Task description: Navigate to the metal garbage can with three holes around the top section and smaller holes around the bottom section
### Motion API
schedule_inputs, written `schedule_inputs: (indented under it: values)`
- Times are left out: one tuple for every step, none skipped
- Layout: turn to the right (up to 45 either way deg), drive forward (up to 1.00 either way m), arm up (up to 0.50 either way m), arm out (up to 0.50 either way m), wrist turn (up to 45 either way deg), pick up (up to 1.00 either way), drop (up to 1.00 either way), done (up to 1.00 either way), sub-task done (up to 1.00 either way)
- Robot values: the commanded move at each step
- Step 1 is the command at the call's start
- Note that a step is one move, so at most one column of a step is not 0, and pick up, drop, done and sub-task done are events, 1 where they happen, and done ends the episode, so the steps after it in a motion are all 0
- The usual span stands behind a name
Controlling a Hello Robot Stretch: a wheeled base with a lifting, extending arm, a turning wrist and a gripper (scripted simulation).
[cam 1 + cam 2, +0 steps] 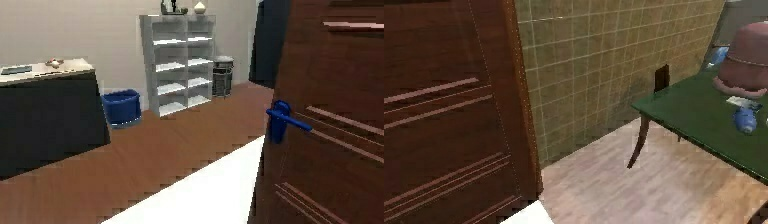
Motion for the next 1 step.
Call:
schedule_inputs:
  values:
    - [0.0,0.9,0.0,0.0,0.0,0.0,0.0,0.0,0.0]
